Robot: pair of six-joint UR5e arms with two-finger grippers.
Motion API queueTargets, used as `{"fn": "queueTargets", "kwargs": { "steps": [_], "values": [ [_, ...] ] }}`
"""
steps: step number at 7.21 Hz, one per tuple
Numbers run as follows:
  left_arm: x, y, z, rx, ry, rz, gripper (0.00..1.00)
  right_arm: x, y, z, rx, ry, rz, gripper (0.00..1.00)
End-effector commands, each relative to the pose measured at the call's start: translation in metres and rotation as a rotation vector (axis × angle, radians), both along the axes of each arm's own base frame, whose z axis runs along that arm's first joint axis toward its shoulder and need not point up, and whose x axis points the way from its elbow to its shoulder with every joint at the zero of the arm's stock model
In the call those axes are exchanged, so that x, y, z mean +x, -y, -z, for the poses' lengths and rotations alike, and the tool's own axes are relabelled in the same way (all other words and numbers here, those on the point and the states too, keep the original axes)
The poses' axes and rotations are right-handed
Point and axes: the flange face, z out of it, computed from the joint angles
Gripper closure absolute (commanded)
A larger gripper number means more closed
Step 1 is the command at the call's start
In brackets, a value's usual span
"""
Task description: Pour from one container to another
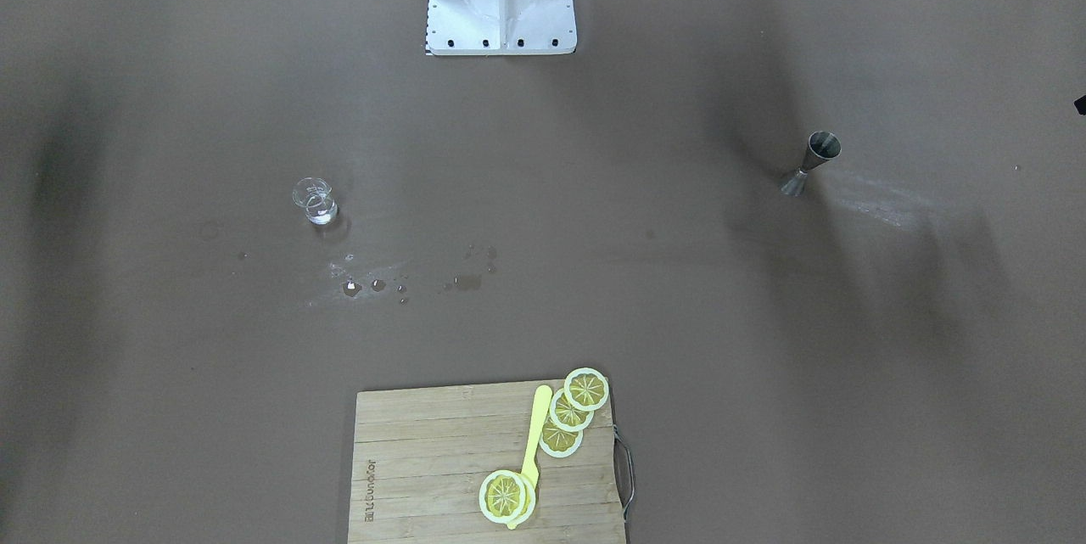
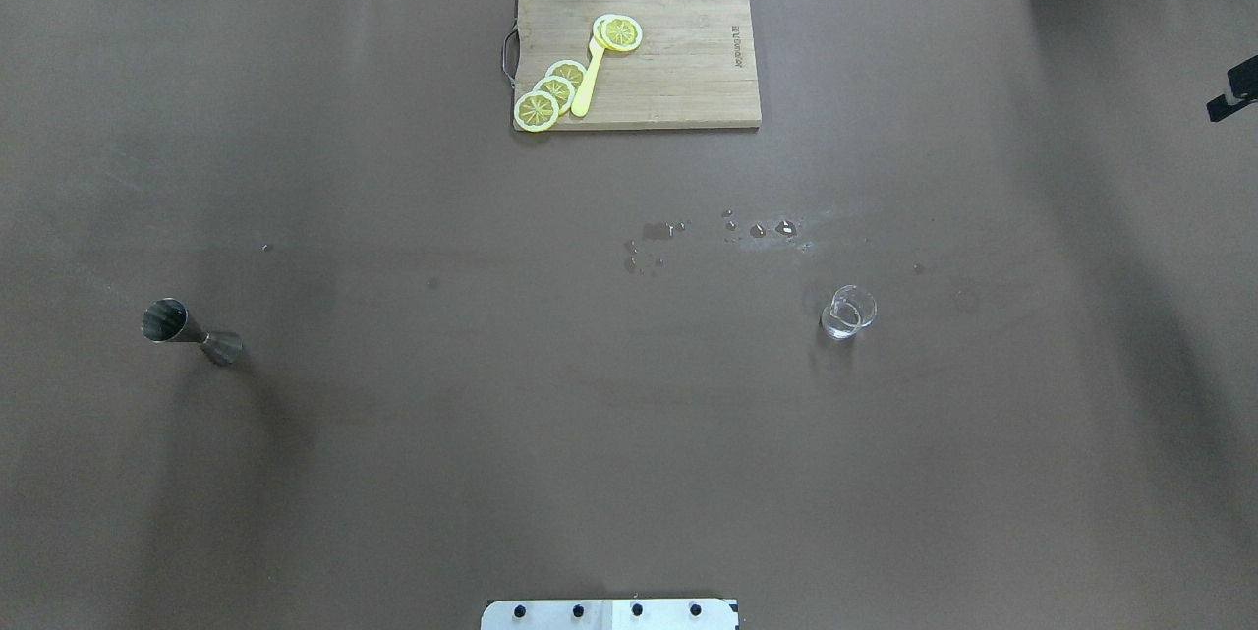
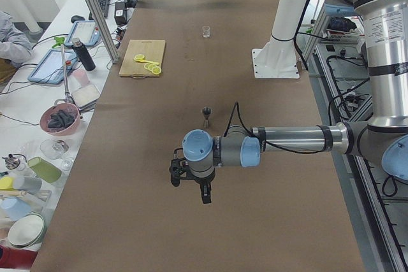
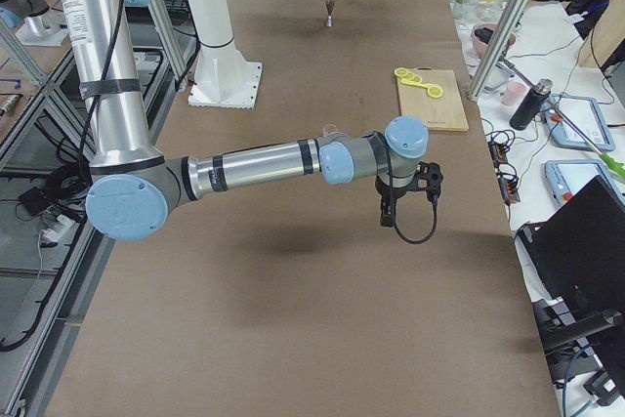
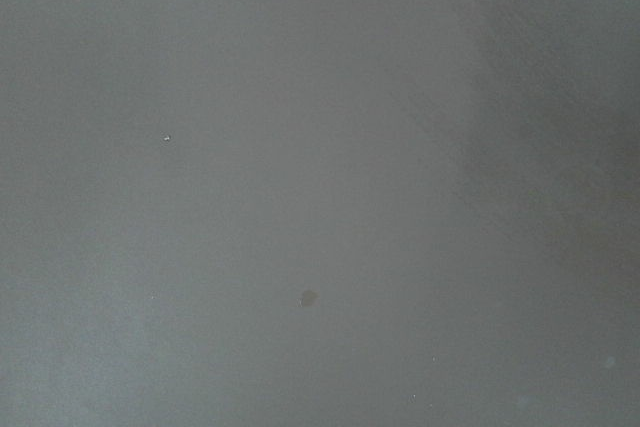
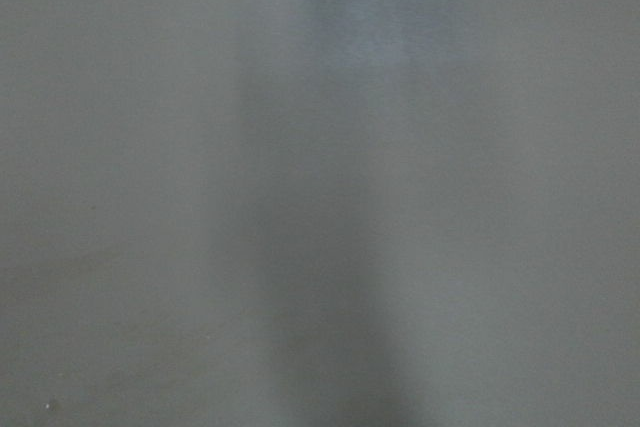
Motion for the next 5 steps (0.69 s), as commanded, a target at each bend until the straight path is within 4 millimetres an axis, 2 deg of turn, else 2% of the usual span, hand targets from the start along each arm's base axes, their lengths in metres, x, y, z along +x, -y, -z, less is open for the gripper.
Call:
{"fn": "queueTargets", "kwargs": {
  "steps": [1,2,3,4,5],
  "values": [
    [0.0,0.0,0.0,0.001,0.0,-0.001,0.02,-0.06,-0.004,0.025,0.179,0.055,0.107,0.0],
    [0.0,0.0,0.0,0.0,0.0,0.0,0.02,-0.07,-0.008,0.036,0.199,0.087,0.136,0.0],
    [0.0,0.0,0.0,-0.001,0.0,0.0,0.02,-0.069,-0.014,0.053,0.26,0.194,0.177,0.0],
    [0.0,0.0,0.0,-0.002,0.0,0.0,0.02,-0.073,-0.019,0.065,0.307,0.227,0.199,0.0],
    [0.0,0.0,-0.001,-0.004,0.0,0.0,0.02,-0.079,-0.034,0.063,0.314,0.233,0.219,0.0]
  ]
}}
